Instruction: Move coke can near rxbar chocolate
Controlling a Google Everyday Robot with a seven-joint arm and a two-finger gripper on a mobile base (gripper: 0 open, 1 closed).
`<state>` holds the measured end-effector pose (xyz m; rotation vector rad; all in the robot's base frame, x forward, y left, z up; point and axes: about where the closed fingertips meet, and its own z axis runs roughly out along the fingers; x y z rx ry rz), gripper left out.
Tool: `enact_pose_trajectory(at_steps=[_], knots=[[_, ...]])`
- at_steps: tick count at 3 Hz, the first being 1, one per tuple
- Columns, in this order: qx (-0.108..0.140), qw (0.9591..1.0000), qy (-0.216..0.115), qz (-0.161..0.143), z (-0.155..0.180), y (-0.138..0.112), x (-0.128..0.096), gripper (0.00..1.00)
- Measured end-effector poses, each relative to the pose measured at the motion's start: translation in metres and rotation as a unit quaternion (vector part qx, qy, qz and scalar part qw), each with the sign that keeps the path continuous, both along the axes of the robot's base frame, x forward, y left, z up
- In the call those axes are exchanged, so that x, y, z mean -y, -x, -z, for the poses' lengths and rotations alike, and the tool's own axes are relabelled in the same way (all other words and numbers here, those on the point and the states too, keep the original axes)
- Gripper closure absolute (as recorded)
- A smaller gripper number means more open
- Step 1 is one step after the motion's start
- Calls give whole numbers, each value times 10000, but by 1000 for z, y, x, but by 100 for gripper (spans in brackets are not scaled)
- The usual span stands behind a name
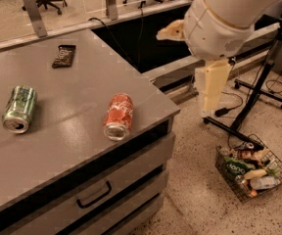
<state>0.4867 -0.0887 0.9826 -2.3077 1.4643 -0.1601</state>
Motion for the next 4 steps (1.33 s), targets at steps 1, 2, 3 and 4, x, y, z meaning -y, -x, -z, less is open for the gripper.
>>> enact_pose_trajectory(at_steps=[1, 2, 3, 4], knots=[[154, 9988, 136, -434, -2, 1, -2, 0], [159, 9988, 135, -447, -2, 1, -3, 0], [50, 9946, 190, -1020, 13, -5, -14, 0], [-143, 9762, 292, -2143, 47, -17, -47, 0]])
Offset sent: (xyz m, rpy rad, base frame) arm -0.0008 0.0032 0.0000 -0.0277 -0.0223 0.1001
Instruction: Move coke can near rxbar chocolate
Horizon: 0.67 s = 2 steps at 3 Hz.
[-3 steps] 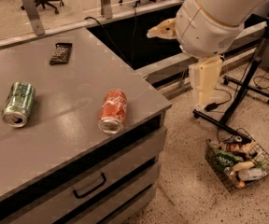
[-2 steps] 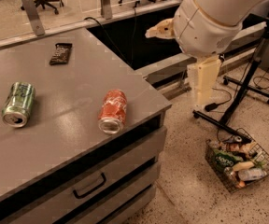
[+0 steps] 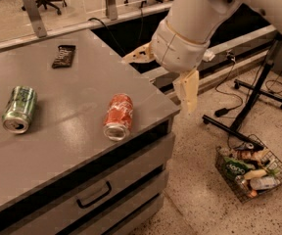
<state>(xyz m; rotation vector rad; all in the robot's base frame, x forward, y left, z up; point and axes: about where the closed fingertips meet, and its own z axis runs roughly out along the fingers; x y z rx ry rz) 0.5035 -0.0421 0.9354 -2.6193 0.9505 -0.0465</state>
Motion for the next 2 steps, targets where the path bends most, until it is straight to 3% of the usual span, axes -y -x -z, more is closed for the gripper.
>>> enact_pose_trajectory(at_steps=[1, 2], knots=[[-151, 9966, 143, -795, 32, -12, -28, 0], [-156, 9914, 91, -1296, 49, -16, -47, 0]])
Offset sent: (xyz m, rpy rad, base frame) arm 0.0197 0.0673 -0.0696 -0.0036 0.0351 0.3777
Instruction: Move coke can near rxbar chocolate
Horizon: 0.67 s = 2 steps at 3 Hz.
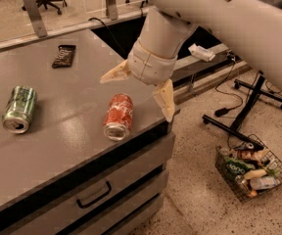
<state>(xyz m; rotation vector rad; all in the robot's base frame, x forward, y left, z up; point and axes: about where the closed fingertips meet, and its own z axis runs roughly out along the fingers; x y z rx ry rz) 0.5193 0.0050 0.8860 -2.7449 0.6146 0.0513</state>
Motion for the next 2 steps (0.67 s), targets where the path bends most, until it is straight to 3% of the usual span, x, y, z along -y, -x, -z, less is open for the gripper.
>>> enact_pose_trajectory(at_steps=[1, 2], knots=[[-10, 9991, -70, -414, 14, 3, -15, 0], [-18, 9973, -61, -735, 26, 8, -30, 17]])
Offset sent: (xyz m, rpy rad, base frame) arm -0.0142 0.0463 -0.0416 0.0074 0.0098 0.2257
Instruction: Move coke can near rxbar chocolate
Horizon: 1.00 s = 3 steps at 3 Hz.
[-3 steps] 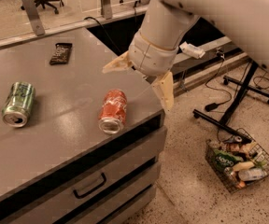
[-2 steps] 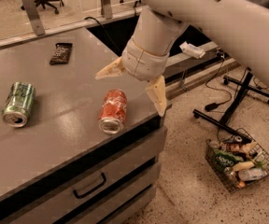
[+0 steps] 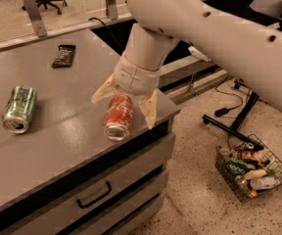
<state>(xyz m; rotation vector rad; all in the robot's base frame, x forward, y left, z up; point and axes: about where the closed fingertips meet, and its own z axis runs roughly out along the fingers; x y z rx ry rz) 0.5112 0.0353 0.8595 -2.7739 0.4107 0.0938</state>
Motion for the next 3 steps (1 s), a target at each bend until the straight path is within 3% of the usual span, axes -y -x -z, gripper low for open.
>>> enact_pose_trajectory(at_steps=[3], knots=[[-40, 9991, 99, -400, 13, 19, -23, 88]])
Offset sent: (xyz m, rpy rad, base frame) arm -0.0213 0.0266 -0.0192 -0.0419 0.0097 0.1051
